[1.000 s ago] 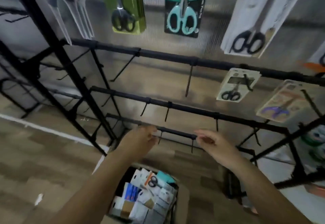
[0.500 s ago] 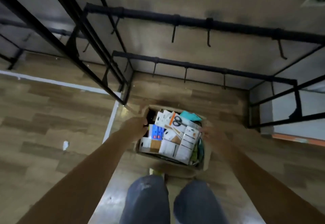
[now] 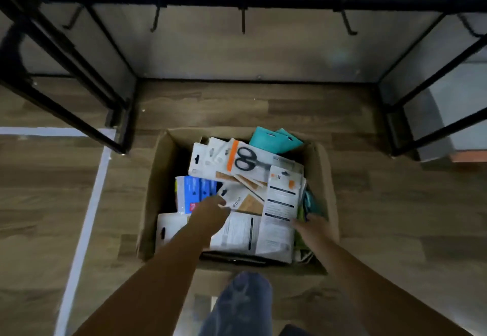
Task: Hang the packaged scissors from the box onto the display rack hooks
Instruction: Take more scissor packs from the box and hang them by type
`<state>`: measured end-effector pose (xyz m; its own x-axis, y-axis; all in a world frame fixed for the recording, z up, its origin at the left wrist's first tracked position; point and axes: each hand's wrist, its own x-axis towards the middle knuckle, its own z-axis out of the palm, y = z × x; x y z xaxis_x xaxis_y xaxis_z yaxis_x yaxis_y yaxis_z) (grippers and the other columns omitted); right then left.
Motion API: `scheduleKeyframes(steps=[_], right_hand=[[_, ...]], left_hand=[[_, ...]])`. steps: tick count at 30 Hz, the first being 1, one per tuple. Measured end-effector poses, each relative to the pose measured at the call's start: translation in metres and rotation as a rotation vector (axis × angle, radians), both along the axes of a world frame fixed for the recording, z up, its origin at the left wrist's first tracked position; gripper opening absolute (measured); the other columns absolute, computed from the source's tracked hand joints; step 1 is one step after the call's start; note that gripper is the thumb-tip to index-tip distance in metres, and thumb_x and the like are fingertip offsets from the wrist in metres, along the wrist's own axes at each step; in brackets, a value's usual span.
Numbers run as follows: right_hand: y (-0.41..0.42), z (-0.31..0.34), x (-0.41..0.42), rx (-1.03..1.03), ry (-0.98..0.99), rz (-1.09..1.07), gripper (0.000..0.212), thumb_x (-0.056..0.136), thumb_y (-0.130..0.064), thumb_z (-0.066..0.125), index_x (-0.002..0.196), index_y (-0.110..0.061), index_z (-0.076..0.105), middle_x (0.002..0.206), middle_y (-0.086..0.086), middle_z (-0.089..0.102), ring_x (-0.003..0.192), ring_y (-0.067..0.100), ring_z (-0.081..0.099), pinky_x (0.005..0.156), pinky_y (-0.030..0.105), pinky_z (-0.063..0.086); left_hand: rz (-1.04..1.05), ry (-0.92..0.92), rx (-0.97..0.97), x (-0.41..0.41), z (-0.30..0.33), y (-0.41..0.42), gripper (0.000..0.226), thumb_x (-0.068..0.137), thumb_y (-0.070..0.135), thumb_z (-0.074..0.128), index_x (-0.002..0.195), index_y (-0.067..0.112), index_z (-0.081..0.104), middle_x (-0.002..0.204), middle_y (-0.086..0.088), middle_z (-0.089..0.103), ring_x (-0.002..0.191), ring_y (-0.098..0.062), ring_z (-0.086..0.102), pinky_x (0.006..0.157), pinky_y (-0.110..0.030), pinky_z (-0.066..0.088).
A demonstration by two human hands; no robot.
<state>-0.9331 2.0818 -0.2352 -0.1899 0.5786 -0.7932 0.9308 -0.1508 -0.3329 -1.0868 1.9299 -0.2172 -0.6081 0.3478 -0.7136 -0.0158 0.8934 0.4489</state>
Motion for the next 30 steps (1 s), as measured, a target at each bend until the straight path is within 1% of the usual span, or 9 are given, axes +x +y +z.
scheduleKeyframes(steps=[2, 4, 7, 9, 13, 17, 22, 26, 30], right_hand=[[0.000, -0.032, -0.001, -0.126, 0.122, -0.150, 0.041, 0.082, -0.028, 0.071, 0.113, -0.002, 0.061, 0.107, 0.011, 0.064, 0.095, 0.028, 0.062, 0.076, 0.029, 0.050], [-0.001, -0.056, -0.001, -0.174, 0.253, -0.323, 0.056, 0.077, -0.024, 0.076, 0.123, -0.003, 0.054, 0.113, 0.014, 0.064, 0.098, 0.031, 0.063, 0.088, 0.042, 0.051], [-0.003, -0.082, 0.002, -0.134, 0.356, -0.402, 0.059, 0.077, -0.023, 0.076, 0.125, -0.008, 0.045, 0.104, 0.007, 0.063, 0.083, 0.024, 0.062, 0.075, 0.035, 0.051], [-0.005, -0.092, 0.005, -0.146, 0.392, -0.374, 0.050, 0.077, -0.024, 0.076, 0.117, -0.005, 0.054, 0.099, 0.006, 0.067, 0.079, 0.021, 0.065, 0.064, 0.029, 0.052], [-0.002, -0.098, 0.011, -0.273, 0.465, -0.405, 0.037, 0.078, -0.014, 0.074, 0.108, 0.001, 0.060, 0.096, 0.016, 0.069, 0.080, 0.029, 0.068, 0.069, 0.038, 0.056], [0.001, -0.094, 0.014, -0.282, 0.550, -0.486, 0.032, 0.082, -0.008, 0.068, 0.112, -0.002, 0.057, 0.092, 0.013, 0.069, 0.075, 0.025, 0.067, 0.056, 0.031, 0.054], [0.003, -0.095, 0.015, -0.281, 0.645, -0.575, 0.034, 0.086, -0.010, 0.064, 0.118, -0.004, 0.055, 0.098, 0.014, 0.069, 0.083, 0.029, 0.067, 0.063, 0.032, 0.051], [0.004, -0.097, 0.013, -0.302, 0.680, -0.564, 0.031, 0.086, -0.010, 0.063, 0.116, -0.003, 0.057, 0.099, 0.015, 0.069, 0.083, 0.029, 0.067, 0.062, 0.032, 0.051], [0.004, -0.096, 0.011, -0.300, 0.687, -0.559, 0.027, 0.086, -0.009, 0.063, 0.113, -0.002, 0.060, 0.098, 0.015, 0.069, 0.081, 0.028, 0.067, 0.062, 0.031, 0.051]], left_hand=[[0.413, -0.155, 0.184, -0.003, -0.029, 0.030, 0.008, 0.092, 0.014, 0.057, 0.088, 0.009, 0.062, 0.100, -0.014, 0.063, 0.096, -0.028, 0.062, 0.080, -0.036, 0.049], [0.770, -0.245, 0.355, -0.006, -0.052, 0.050, 0.016, 0.092, 0.011, 0.056, 0.076, 0.013, 0.056, 0.086, -0.008, 0.060, 0.083, -0.021, 0.059, 0.080, -0.036, 0.051], [0.936, -0.199, 0.504, -0.010, -0.081, 0.065, 0.022, 0.093, 0.013, 0.056, 0.073, 0.015, 0.049, 0.076, -0.001, 0.052, 0.066, -0.011, 0.049, 0.069, -0.027, 0.046], [1.029, -0.155, 0.548, -0.005, -0.096, 0.072, 0.024, 0.091, 0.014, 0.060, 0.072, 0.015, 0.047, 0.080, -0.003, 0.053, 0.063, -0.011, 0.049, 0.076, -0.031, 0.049], [1.286, -0.036, 0.580, 0.023, -0.106, 0.084, 0.036, 0.075, 0.022, 0.080, 0.100, 0.007, 0.058, 0.101, -0.006, 0.065, 0.086, -0.022, 0.066, 0.073, -0.031, 0.054], [1.391, -0.131, 0.681, 0.023, -0.099, 0.093, 0.056, 0.070, 0.024, 0.083, 0.116, 0.014, 0.053, 0.116, -0.005, 0.061, 0.101, -0.026, 0.063, 0.077, -0.042, 0.057], [1.274, -0.175, 0.764, 0.017, -0.091, 0.111, 0.046, 0.073, 0.019, 0.080, 0.113, 0.022, 0.056, 0.092, 0.003, 0.064, 0.079, -0.017, 0.064, 0.082, -0.044, 0.056], [1.163, -0.164, 0.854, 0.020, -0.097, 0.127, 0.064, 0.072, 0.017, 0.082, 0.126, 0.028, 0.049, 0.119, -0.001, 0.063, 0.099, -0.021, 0.064, 0.085, -0.040, 0.053], [1.097, -0.174, 0.620, 0.022, -0.095, 0.140, 0.094, 0.067, 0.028, 0.085, 0.144, 0.026, 0.030, 0.136, -0.001, 0.051, 0.117, -0.026, 0.053, 0.096, -0.044, 0.045]])
